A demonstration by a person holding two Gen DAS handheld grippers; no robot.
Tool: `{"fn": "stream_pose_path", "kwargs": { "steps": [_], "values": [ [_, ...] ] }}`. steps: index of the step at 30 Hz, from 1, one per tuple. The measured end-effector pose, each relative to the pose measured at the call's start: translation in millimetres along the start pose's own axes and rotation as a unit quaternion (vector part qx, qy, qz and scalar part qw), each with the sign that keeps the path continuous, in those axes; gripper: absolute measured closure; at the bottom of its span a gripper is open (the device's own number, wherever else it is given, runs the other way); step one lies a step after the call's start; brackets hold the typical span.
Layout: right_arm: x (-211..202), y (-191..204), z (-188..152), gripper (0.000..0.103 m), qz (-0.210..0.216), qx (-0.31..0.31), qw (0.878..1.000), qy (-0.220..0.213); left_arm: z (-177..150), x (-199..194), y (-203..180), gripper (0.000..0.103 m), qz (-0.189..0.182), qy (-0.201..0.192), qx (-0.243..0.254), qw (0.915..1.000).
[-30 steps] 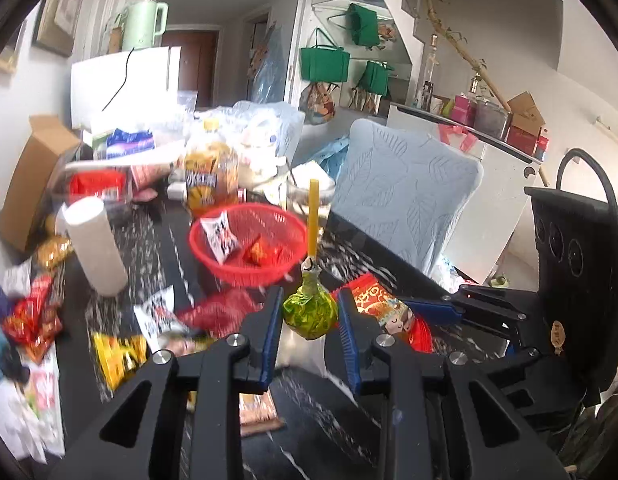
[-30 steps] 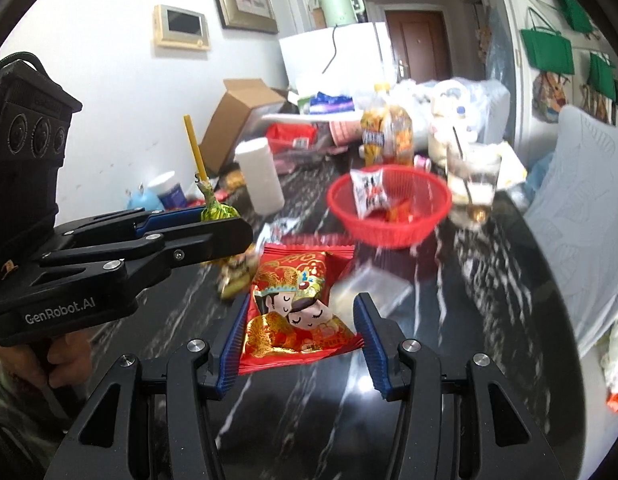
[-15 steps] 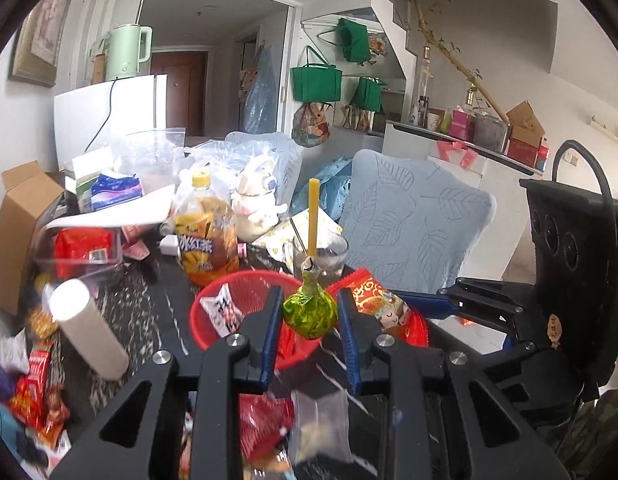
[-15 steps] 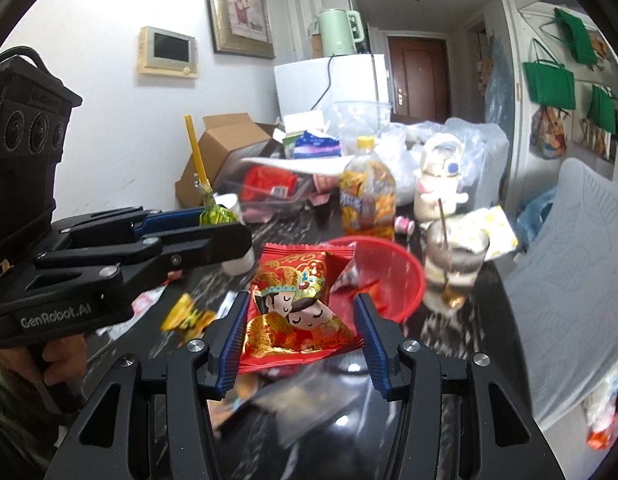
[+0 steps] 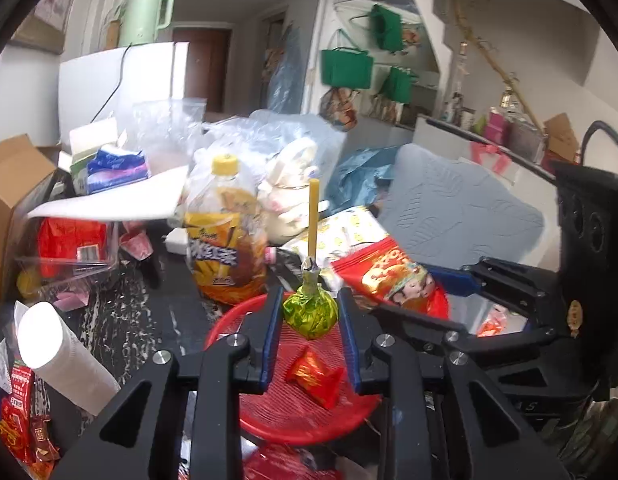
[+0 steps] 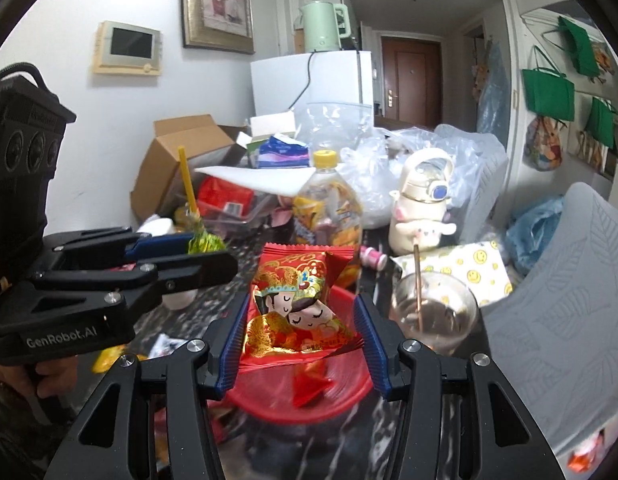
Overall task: Organize snacks
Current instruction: 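Lift both held snacks and carry them over the red basket, then lower the lollipop and cartoon-face bag into the basket, opening both tools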
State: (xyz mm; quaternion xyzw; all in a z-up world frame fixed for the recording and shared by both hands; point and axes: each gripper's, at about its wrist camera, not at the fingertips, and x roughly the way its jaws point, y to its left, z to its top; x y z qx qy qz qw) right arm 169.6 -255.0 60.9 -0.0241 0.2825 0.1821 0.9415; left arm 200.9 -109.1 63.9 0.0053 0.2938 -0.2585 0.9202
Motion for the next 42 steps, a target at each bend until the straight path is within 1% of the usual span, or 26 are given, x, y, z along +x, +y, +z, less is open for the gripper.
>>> {"fn": "stream_pose_path", "kwargs": {
  "steps": [2, 5, 7, 10, 12, 14, 15, 18, 21, 23, 27, 29, 33, 36, 40, 42],
  "values": [
    [12, -3, 2, 0.052, -0.002, -0.002, 1.000, 0.004, 0, 12, 7, 0.077, 0.007, 0.006, -0.009, 0.9999],
    [27, -8, 1, 0.052, -0.003, 0.000, 1.000, 0.012, 1, 24, 16, 0.077, 0.000, 0.008, -0.017, 0.9998],
    [34, -13, -1, 0.052, -0.005, 0.013, 1.000, 0.011, 0, 30, 19, 0.077, -0.003, 0.011, -0.013, 0.9999],
    [42, -16, -4, 0.052, -0.019, 0.016, 1.000, 0.017, -2, 41, 23, 0.077, 0.000, 0.019, -0.005, 0.9998],
    [50, -17, -6, 0.052, -0.024, 0.016, 0.999, 0.026, -6, 46, 28, 0.077, 0.000, 0.022, -0.012, 0.9997],
    [57, -17, -9, 0.052, -0.022, 0.019, 0.999, 0.035, -9, 52, 30, 0.077, -0.004, 0.036, -0.013, 0.9993],
    [61, -17, -11, 0.052, -0.022, 0.022, 0.999, 0.037, -10, 53, 32, 0.077, -0.002, 0.036, -0.014, 0.9992],
    [67, -14, -17, 0.052, -0.036, 0.016, 0.999, 0.036, -14, 61, 33, 0.077, 0.002, 0.047, -0.016, 0.9988],
    [69, -12, -22, 0.052, -0.040, 0.005, 0.999, 0.033, -19, 71, 32, 0.077, 0.006, 0.064, -0.011, 0.9979],
    [74, -13, -24, 0.052, -0.035, 0.004, 0.998, 0.042, -23, 77, 33, 0.077, 0.009, 0.076, -0.015, 0.9970],
    [86, -17, -31, 0.051, -0.045, 0.007, 0.997, 0.063, -28, 86, 37, 0.077, 0.018, 0.092, -0.019, 0.9954],
    [89, -18, -32, 0.051, -0.047, 0.010, 0.997, 0.067, -31, 90, 38, 0.077, 0.028, 0.101, -0.020, 0.9943],
    [88, -17, -31, 0.051, -0.047, 0.009, 0.997, 0.066, -34, 96, 40, 0.077, 0.026, 0.116, -0.024, 0.9926],
    [88, -17, -32, 0.051, -0.048, 0.006, 0.997, 0.067, -34, 99, 40, 0.076, 0.033, 0.125, -0.022, 0.9913],
    [88, -17, -32, 0.051, -0.049, 0.009, 0.996, 0.069, -38, 107, 44, 0.076, 0.039, 0.150, -0.035, 0.9873],
    [89, -16, -31, 0.051, -0.049, 0.010, 0.996, 0.070, -40, 112, 46, 0.076, 0.035, 0.164, -0.043, 0.9849]
  ]
}}
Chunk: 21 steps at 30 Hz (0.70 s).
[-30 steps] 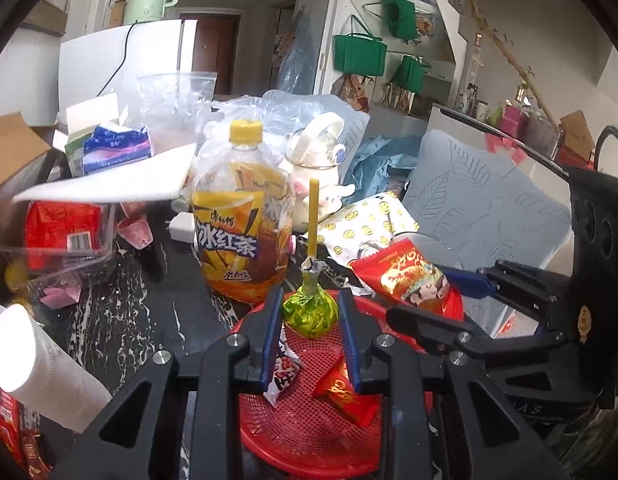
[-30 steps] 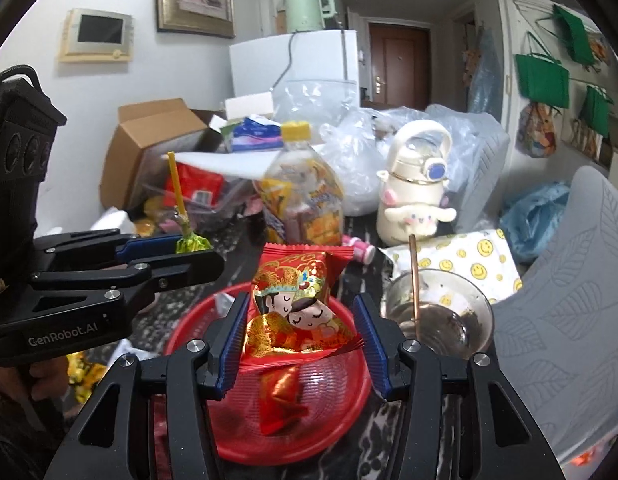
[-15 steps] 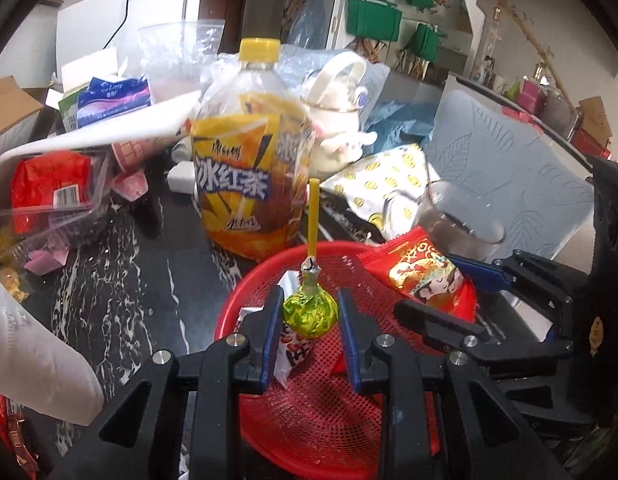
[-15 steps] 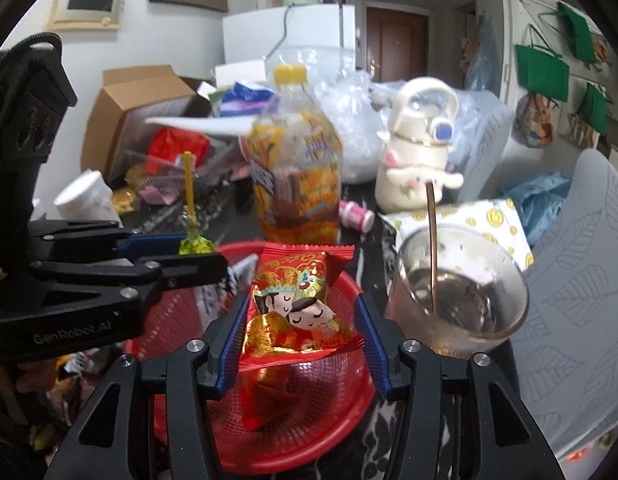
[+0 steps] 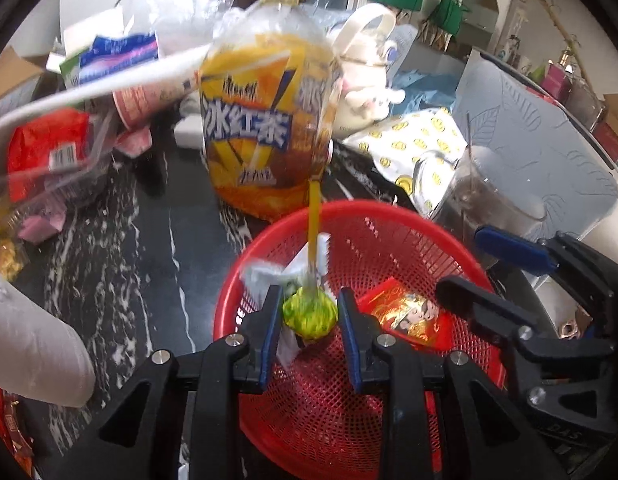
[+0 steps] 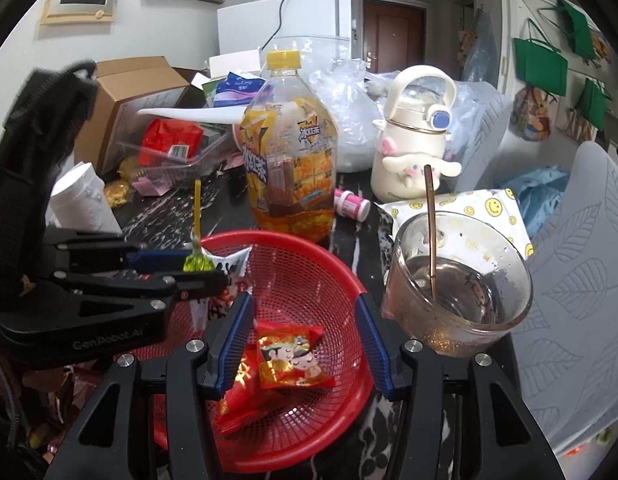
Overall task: Organize snacks
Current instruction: 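Lower the lollipop and cartoon-face bag into the basket, opening both tools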
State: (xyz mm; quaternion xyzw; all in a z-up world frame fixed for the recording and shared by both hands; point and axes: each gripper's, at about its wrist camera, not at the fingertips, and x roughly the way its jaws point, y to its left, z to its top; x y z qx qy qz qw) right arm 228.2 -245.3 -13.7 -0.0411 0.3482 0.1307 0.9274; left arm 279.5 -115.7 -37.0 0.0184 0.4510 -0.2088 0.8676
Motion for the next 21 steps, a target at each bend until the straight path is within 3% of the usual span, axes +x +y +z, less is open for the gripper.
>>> {"fn": "stream_pose_path", "kwargs": {
  "steps": [10, 21],
  "values": [
    [-1, 4, -1, 0.051, 0.000, 0.002, 1.000, 0.017, 4, -10, -2, 0.076, 0.011, -0.014, 0.003, 0.9998],
    [-47, 15, 8, 0.051, -0.002, 0.005, 1.000, -0.015, 3, -76, -17, 0.076, 0.030, -0.075, 0.014, 0.9966]
  ]
}}
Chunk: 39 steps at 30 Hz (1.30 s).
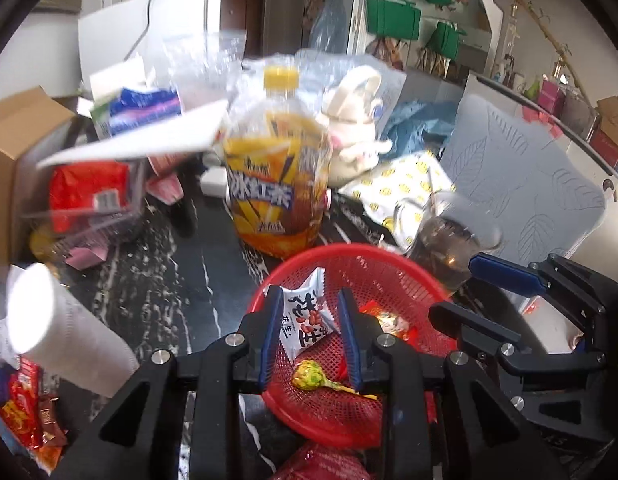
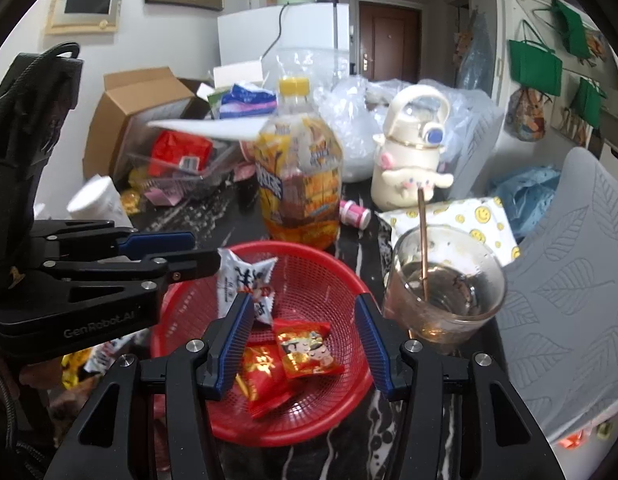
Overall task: Organize snacks
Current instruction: 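Withdraw both tools from the basket back over the snack pile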
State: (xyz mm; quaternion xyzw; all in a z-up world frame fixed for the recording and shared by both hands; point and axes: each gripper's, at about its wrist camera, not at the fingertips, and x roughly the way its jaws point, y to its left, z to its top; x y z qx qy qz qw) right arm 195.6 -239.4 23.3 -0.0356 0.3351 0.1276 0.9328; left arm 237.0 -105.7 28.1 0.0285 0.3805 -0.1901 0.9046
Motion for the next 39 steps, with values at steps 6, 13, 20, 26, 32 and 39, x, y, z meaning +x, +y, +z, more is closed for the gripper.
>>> {"fn": "stream_pose_path", "kwargs": {
  "steps": [6, 13, 20, 26, 32, 39],
  "values": [
    [-41, 13, 7, 0.051, -0.006, -0.013, 0.999, -0.032, 0, -49, -9, 0.076, 0.004, -0.040, 0.013, 0.9991],
    [-84, 37, 8, 0.051, -0.004, -0.022, 0.998, -0.061, -9, -103, -14, 0.076, 0.009, -0.079, 0.023, 0.9966],
    [-121, 65, 5, 0.050, -0.001, -0.036, 0.996, -0.085, -25, -148, -15, 0.076, 0.013, -0.110, 0.020, 0.9937],
    [-148, 88, -5, 0.048, 0.003, -0.049, 0.994, -0.100, -44, -179, -16, 0.076, 0.019, -0.126, 0.018, 0.9916],
    [-165, 105, -21, 0.048, 0.013, -0.050, 0.993, -0.104, -68, -206, -18, 0.076, 0.038, -0.131, 0.022, 0.9904],
    [-178, 122, -47, 0.047, 0.030, -0.043, 0.994, -0.100, -98, -222, -16, 0.044, 0.032, -0.138, 0.018, 0.9897]
  ]
}}
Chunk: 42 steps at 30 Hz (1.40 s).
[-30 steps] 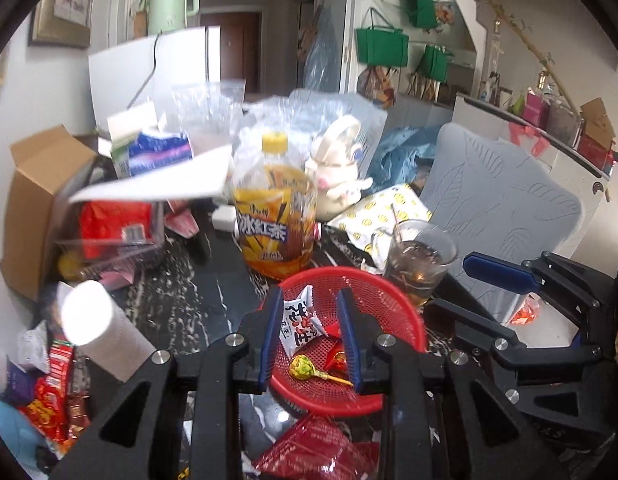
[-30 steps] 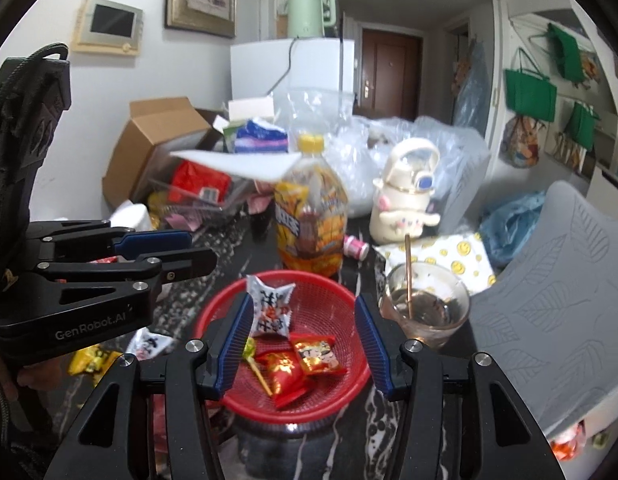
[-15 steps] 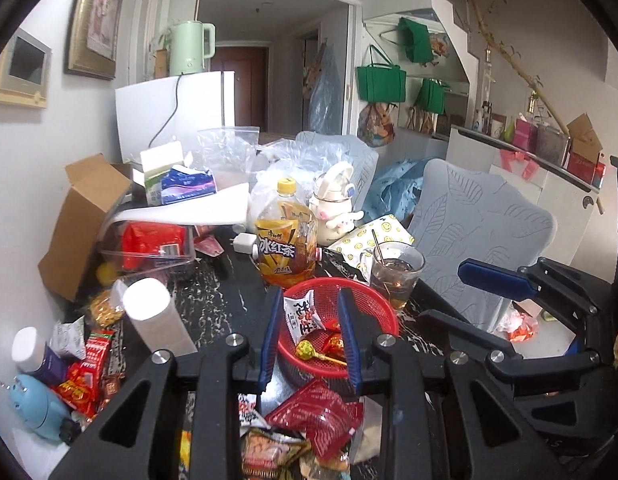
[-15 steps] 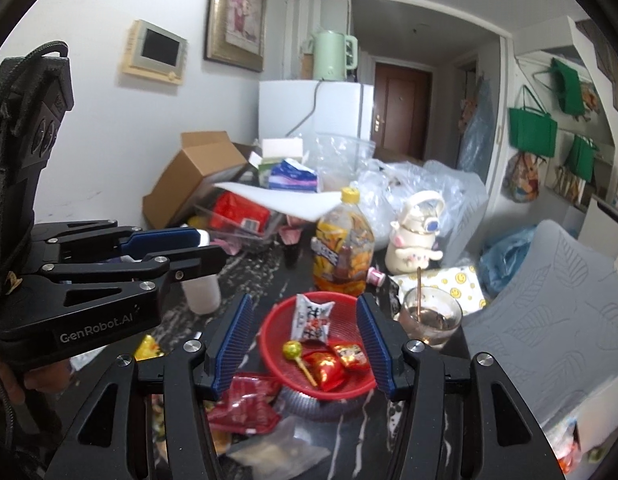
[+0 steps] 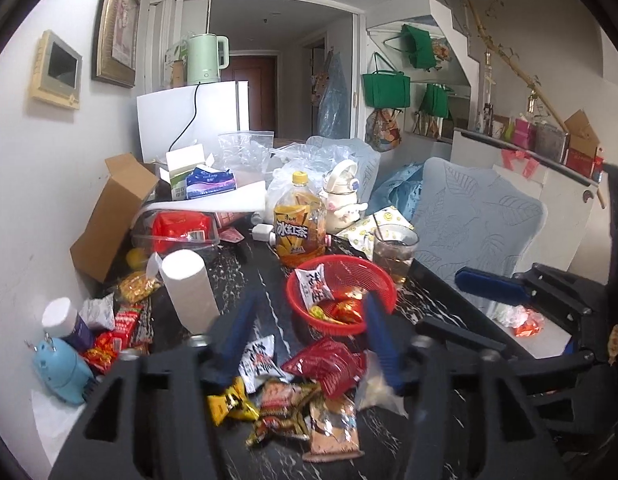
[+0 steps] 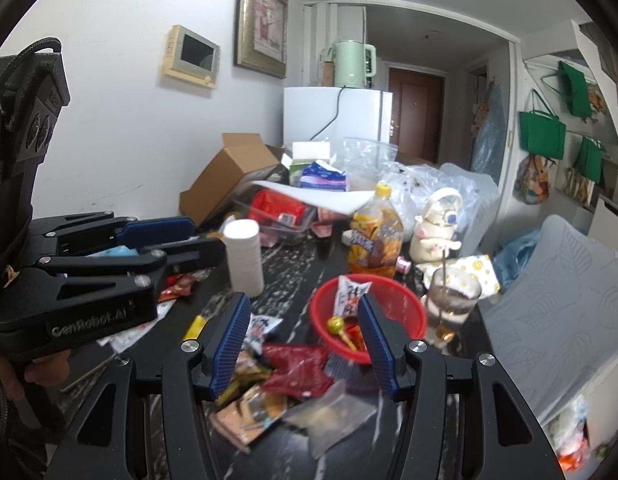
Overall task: Organize snacks
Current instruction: 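Withdraw both tools from the basket back over the snack pile, then grasp the yellow HUA snack bag with the left tool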
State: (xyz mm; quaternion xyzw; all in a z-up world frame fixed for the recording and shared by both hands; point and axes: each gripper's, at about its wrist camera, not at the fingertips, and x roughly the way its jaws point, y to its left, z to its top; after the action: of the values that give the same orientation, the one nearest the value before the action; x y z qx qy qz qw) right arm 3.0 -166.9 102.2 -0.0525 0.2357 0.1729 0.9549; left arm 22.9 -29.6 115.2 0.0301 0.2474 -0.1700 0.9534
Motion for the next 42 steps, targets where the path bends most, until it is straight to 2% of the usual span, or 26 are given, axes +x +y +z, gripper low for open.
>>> {"fn": "stream_pose_path", "kwargs": {
  "steps": [5, 11, 18, 24, 36, 42],
  "values": [
    [-4, 9, -16, 0.047, 0.005, 0.005, 1.000, 0.011, -19, -9, 1, 0.044, 0.001, 0.009, -0.006, 0.9999],
    [-6, 17, -39, 0.042, 0.009, 0.015, 0.999, 0.027, -45, -12, 4, 0.044, 0.000, 0.030, -0.016, 0.9994],
    [0, 26, -74, 0.040, 0.029, 0.027, 0.997, 0.061, -78, -6, 8, 0.044, -0.041, 0.059, -0.030, 0.9970],
    [15, 33, -94, 0.040, 0.044, 0.032, 0.994, 0.090, -101, 5, 16, 0.044, -0.041, 0.091, -0.046, 0.9940],
    [69, 41, -106, 0.040, 0.077, 0.030, 0.986, 0.144, -124, 33, 52, 0.044, -0.033, 0.135, -0.097, 0.9856],
    [95, 44, -102, 0.040, 0.084, 0.024, 0.983, 0.163, -123, 48, 70, 0.044, -0.017, 0.139, -0.111, 0.9839]
  ]
}}
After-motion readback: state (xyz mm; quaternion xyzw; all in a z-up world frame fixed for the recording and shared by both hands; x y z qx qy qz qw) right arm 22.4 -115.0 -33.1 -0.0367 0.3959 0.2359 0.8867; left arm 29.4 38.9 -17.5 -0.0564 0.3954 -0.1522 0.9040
